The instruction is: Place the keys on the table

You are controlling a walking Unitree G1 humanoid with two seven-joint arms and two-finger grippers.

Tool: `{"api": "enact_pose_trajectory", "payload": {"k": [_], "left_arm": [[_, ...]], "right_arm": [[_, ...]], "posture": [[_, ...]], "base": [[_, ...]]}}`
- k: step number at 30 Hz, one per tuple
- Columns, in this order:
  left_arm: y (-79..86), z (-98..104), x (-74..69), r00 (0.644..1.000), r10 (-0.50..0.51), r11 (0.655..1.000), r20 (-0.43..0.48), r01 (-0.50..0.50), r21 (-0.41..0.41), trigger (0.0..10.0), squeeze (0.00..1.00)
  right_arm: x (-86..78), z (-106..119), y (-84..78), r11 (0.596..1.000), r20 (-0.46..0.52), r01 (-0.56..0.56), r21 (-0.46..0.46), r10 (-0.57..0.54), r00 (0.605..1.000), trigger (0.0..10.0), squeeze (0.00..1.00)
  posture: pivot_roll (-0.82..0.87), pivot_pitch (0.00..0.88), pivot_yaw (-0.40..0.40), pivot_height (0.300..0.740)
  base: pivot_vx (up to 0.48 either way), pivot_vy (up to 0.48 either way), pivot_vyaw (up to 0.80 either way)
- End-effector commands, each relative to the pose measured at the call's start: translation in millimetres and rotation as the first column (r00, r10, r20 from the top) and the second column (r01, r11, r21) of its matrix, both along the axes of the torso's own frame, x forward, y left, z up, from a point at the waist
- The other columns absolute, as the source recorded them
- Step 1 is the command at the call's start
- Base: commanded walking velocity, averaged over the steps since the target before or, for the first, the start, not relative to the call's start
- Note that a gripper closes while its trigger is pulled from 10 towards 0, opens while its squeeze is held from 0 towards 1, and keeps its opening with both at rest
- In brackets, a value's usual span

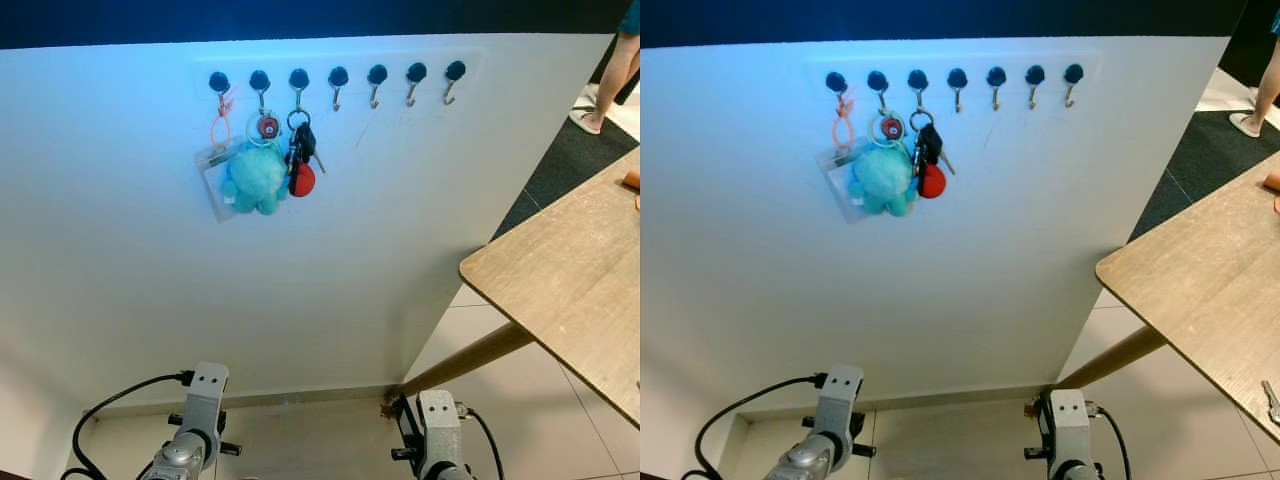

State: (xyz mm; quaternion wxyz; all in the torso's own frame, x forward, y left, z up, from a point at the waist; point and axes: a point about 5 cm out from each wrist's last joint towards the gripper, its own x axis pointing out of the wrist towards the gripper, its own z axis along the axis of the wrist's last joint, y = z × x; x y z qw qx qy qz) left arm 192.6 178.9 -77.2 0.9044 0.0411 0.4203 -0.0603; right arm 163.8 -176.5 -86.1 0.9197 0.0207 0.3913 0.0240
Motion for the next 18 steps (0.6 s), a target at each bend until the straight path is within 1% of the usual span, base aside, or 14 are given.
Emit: {"api": "enact_pose_trajectory", "payload": {"k": [1,9,18], "left_arm": [[3.9,3.3,5.2,1.000,-0.013,1.000,0.018,0.013,0.016,10.0,0.00],[5.3,4.7,7.4,1.000,-0.018,1.000,0.023,0.017,0.022,10.0,0.00],[5.8,2.1,2.3,0.999,-0.032,0.999,0.009,0.032,0.027,10.0,0.00]], "right_arm": [[3.0,1.4,3.9,1.000,0.017,0.019,0.023,-0.020,1.000,10.0,0.00],[2.9,1.5,8.6,0.999,0.026,0.010,0.038,-0.011,1.000,10.0,0.00],[-0.9,-0.1,4.3,1.000,0.011,0.016,0.018,-0.016,1.000,10.0,0.00]], "posture": [[0.02,0.012,0.026,0.740],[0.02,0.022,0.029,0.740],[0.02,0.034,0.031,0.740]], "base": [[0.000,0.000,0.00],[0.000,0.000,0.00],[0.000,0.000,0.00]]}}
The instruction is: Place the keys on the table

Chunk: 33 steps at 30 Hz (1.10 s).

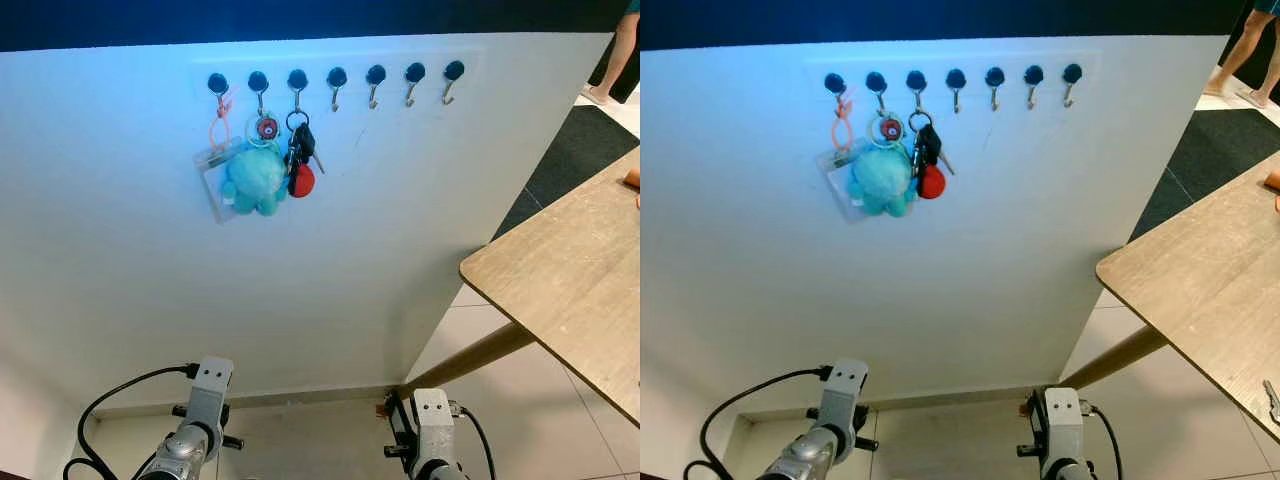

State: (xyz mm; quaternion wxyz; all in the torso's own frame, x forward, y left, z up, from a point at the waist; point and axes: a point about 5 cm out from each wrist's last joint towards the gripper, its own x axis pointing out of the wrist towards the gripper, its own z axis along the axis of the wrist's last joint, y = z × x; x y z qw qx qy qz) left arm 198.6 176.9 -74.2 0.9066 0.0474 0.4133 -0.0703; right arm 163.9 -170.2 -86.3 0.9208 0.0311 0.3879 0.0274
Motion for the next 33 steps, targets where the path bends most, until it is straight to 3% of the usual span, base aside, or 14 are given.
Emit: {"api": "enact_pose_trajectory", "payload": {"k": [1,33], "left_arm": [[7.8,-1,-4.2,1.000,-0.009,1.000,-0.007,0.009,0.025,10.0,0.00],[9.5,-2,-3.8,1.000,0.012,1.000,-0.021,-0.011,0.027,10.0,0.00]], "right_arm": [[-1.0,0,-2.6,1.000,0.004,0.015,-0.006,-0.015,1.000,10.0,0.00],[12.3,6,-7.4,1.000,0.031,-0.017,-0.017,0.017,0.999,10.0,0.00]], "posture": [[0.02,0.034,0.031,0.740],[0.01,0.036,0.027,0.740]], "base": [[0.000,0.000,0.00],[0.000,0.000,0.00]]}}
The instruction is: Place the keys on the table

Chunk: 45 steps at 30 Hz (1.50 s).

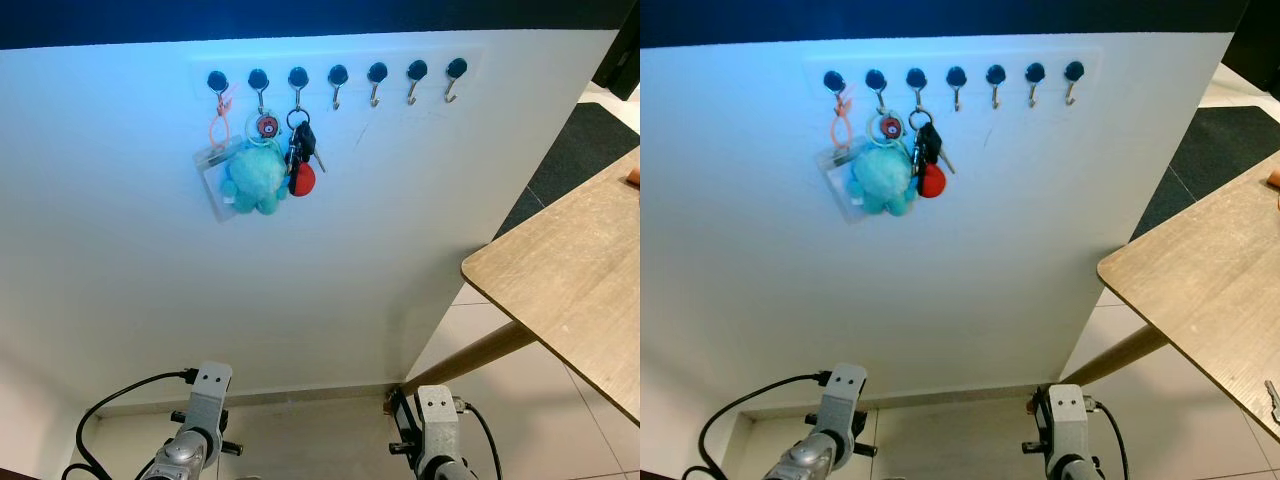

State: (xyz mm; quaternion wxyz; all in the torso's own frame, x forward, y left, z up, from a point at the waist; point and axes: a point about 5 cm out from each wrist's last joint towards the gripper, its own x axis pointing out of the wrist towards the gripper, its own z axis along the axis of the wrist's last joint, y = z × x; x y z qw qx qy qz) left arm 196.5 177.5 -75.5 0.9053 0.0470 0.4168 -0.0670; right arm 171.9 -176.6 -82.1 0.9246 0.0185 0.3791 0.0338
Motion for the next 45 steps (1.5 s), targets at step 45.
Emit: {"api": "enact_pose_trajectory", "payload": {"k": [45], "left_arm": [[7.1,12,15.4,0.994,0.030,0.999,0.101,-0.027,-0.032,10.0,0.00]], "right_arm": [[6.4,4,-3.5,1.000,0.024,-0.026,0.016,0.025,0.999,10.0,0.00]], "posture": [[0.03,0.037,0.017,0.740]], "base": [[0.000,0.000,-0.72]]}}
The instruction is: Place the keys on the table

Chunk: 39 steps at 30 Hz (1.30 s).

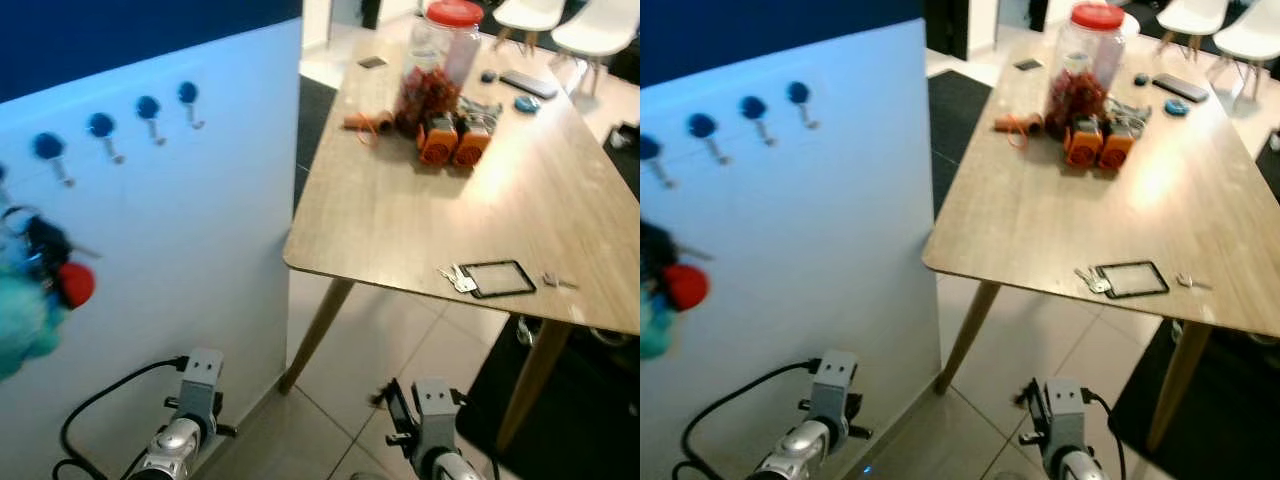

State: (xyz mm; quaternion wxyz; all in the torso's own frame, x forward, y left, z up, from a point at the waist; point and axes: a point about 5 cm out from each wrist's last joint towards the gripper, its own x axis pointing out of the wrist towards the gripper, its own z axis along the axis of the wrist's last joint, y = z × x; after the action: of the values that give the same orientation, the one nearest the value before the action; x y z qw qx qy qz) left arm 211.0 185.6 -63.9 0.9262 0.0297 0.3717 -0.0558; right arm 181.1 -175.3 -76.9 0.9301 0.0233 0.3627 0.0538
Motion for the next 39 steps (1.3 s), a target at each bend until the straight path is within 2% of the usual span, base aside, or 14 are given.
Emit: {"api": "enact_pose_trajectory", "payload": {"k": [1,15,21,22,26,29,34,39], "left_arm": [[-0.8,1,0.7,1.000,-0.004,1.000,0.005,0.004,0.000,10.0,0.00],[-2.1,1,0.7,1.000,0.025,1.000,0.013,-0.025,-0.010,10.0,0.00],[-4.1,2,3.0,0.998,0.058,0.998,0.031,-0.057,-0.021,10.0,0.00],[-4.4,4,5.3,0.998,0.034,0.999,0.056,-0.035,0.006,10.0,0.00],[-5.6,10,13.1,0.994,0.054,0.999,0.096,-0.054,-0.007,10.0,0.00],[-6.4,10,14.2,0.994,0.054,0.998,0.091,-0.053,-0.013,10.0,0.00],[-5.2,12,17.6,0.991,0.084,0.996,0.100,-0.081,-0.035,10.0,0.00],[-7.5,13,20.1,0.991,0.084,0.996,0.100,-0.079,-0.052,10.0,0.00]], "right_arm": [[-2.7,-1,-4.4,1.000,-0.011,0.004,-0.008,-0.004,1.000,10.0,0.00],[1.4,0,-1.1,1.000,-0.017,-0.030,0.008,0.030,0.999,10.0,0.00],[-0.7,-1,-1.7,0.997,-0.029,-0.078,-0.011,0.078,0.997,10.0,0.00],[1.6,1,-1.9,0.997,-0.017,-0.072,-0.011,0.072,0.997,10.0,0.00],[5.6,3,-3.9,0.999,0.006,-0.042,-0.010,0.042,0.999,10.0,0.00],[5.0,3,-4.4,1.000,0.008,-0.029,-0.003,0.029,1.000,10.0,0.00],[-6.3,-3,-0.7,0.999,-0.020,-0.044,-0.006,0.044,0.999,10.0,0.00],[-8.0,-3,-0.9,0.999,-0.024,-0.046,-0.007,0.046,0.999,10.0,0.00]], "posture": [[0.03,0.037,0.017,0.740],[0.04,0.033,-0.019,0.740],[0.01,0.034,-0.034,0.740],[0.01,0.033,-0.023,0.740],[0.00,0.035,-0.011,0.740],[0.01,0.035,-0.014,0.740],[0.00,0.042,-0.009,0.740],[0.01,0.036,-0.009,0.740]], "base": [[0.000,0.000,-0.80],[0.000,0.000,-0.73],[0.000,0.000,0.00],[0.000,0.000,0.00],[0.000,0.000,0.00],[0.000,0.000,0.00],[0.000,0.000,0.00],[0.000,0.000,0.00]]}}
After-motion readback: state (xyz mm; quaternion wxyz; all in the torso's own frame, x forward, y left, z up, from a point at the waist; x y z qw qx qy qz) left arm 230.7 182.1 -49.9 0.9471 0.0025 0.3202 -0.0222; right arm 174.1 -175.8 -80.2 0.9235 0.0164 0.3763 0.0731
